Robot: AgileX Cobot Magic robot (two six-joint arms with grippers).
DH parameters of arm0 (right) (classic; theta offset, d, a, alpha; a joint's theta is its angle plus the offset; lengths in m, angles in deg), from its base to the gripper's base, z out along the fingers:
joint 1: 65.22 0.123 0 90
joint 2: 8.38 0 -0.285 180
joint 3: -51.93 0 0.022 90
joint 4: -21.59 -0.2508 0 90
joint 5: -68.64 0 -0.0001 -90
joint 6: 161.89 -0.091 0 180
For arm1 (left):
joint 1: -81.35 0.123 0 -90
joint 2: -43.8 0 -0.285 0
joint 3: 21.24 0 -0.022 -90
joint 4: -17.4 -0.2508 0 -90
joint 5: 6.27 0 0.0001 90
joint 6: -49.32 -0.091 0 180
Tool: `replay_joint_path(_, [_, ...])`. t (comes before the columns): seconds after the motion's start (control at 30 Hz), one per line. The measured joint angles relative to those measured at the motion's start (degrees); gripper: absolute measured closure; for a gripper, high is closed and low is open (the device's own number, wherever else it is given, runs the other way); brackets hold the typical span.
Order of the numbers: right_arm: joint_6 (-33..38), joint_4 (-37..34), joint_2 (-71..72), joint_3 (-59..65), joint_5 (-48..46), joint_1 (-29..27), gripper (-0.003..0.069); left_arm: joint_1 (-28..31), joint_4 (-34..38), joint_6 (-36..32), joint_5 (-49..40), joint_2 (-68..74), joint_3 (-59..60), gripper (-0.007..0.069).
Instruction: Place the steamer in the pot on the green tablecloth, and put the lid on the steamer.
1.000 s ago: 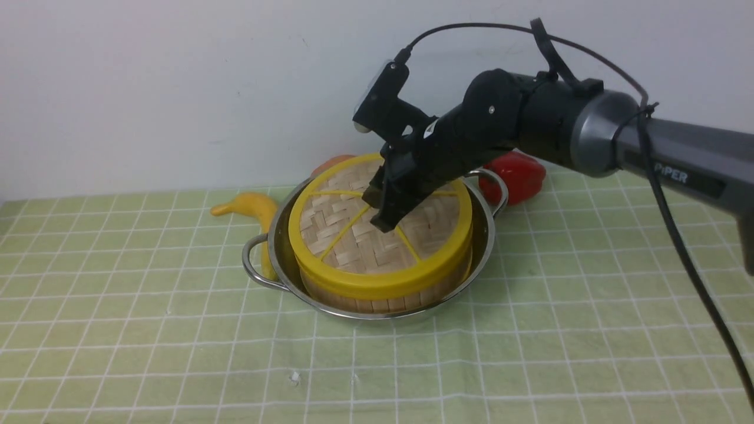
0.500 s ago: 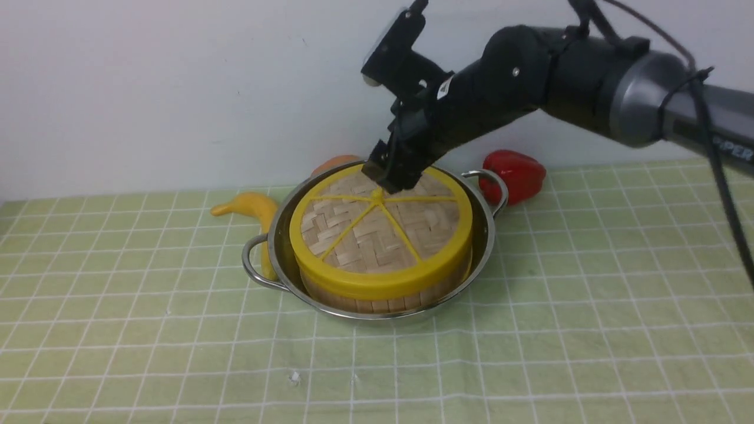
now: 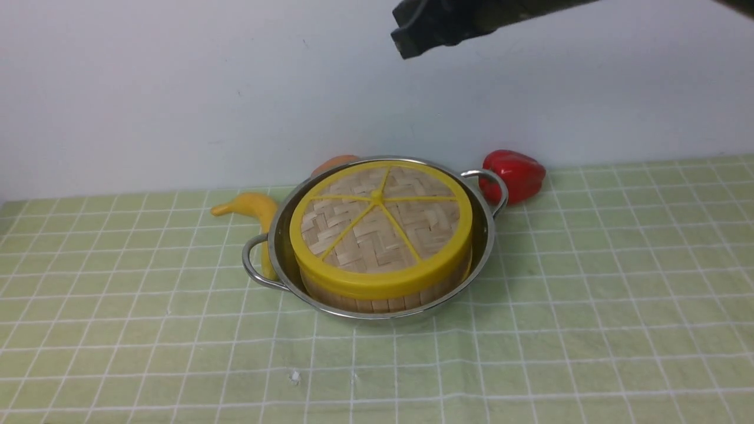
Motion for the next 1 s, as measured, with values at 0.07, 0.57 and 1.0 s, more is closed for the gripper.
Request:
replay_joint_path(0.07, [-0.27,-2.33,0.0,0.0,-0.06,0.0,0.0667,0.0,0.0,0.0,0.0,0.0,0.0,0.0382])
replay_joint_path(0.57, [-5.67,3.17,16.35,17.5,-9.5,-0.07,0.0608,0.0,0.0,-0.05,0.0,0.0,0.0,0.0382])
replay_joint_path(1.0, [-17.54,9.07,69.03,70.1,6.46,-16.82,0.0531,0.0,0.0,-0.05,0.0,0.0,0.0,0.0382])
